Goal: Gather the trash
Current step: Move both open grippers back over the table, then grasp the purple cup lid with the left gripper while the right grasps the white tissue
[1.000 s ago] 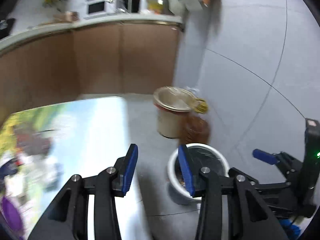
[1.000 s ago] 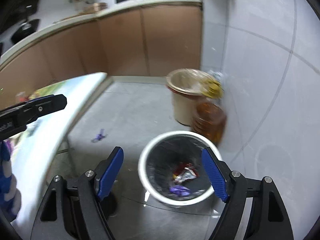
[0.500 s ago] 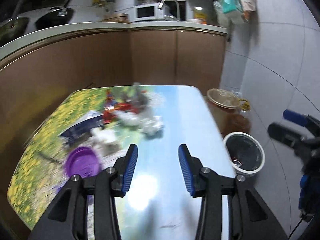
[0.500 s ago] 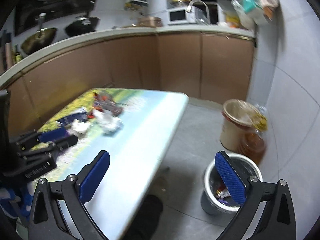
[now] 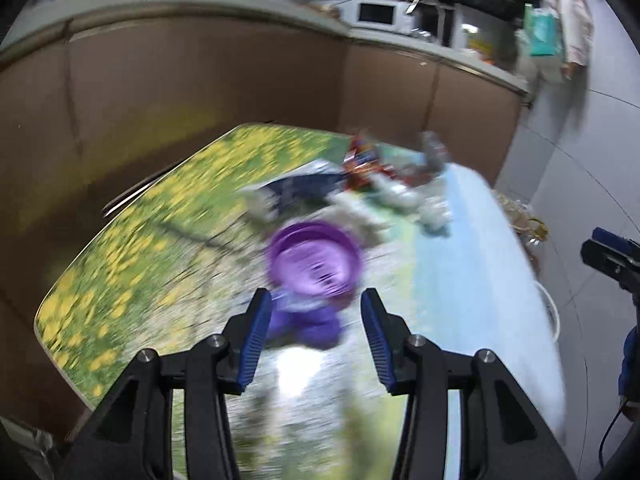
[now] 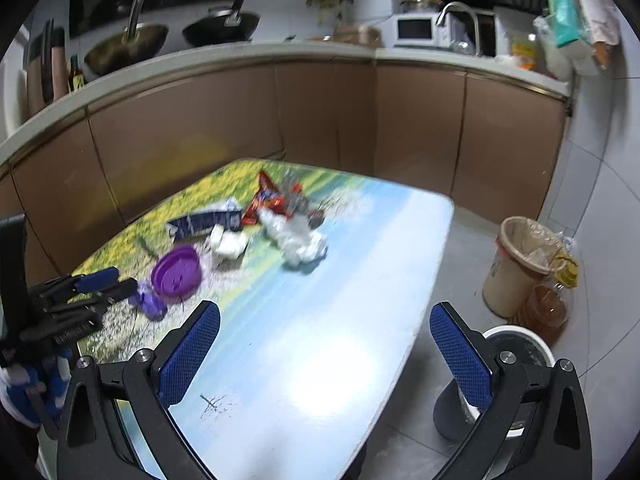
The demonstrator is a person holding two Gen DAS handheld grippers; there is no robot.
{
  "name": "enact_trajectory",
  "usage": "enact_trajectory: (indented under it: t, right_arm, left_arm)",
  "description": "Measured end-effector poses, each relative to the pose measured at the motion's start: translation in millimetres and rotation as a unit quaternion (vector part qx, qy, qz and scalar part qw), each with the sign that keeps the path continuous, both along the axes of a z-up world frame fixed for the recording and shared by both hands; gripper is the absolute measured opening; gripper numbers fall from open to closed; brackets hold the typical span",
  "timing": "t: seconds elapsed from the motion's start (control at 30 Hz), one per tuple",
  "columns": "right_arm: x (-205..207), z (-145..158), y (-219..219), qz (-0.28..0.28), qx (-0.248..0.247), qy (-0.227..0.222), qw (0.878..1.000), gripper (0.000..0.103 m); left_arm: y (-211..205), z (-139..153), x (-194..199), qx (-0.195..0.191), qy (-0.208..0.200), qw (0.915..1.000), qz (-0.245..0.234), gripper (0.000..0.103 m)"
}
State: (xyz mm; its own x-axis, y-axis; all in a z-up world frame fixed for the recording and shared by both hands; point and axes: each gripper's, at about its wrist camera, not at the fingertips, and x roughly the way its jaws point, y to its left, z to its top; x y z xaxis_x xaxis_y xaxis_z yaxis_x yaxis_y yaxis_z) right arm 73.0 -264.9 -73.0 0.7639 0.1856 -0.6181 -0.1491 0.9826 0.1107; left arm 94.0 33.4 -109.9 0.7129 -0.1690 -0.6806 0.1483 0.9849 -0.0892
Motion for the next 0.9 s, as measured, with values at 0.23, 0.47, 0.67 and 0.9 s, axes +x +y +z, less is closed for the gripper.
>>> enact_trajectory:
  t: [0.23, 0.47, 0.67, 0.9]
  right_arm:
    - [34, -20, 13, 0.020, 0.012, 0.031, 0.999, 0.098]
    - [74, -37, 21, 0.038, 0.017, 0.054, 0.998, 0.093]
    - [125, -47, 17, 0.039, 0.021, 0.069, 0.997, 0.086]
    - [179, -68, 35, 0.067, 0.025, 0.085, 0.994, 0.086]
  left_arm:
    - [34, -14, 32, -0.040, 0.053, 0.9978, -0.004, 0.044]
    - [20, -21, 86, -0.047, 0.101, 0.9928, -0.044, 0.044]
    - [5, -39, 121, -0.018, 0.145, 0.9873, -0.061, 0.032]
    - [0, -46, 124, -0.029, 0.157, 0.9852, -0.062, 0.007]
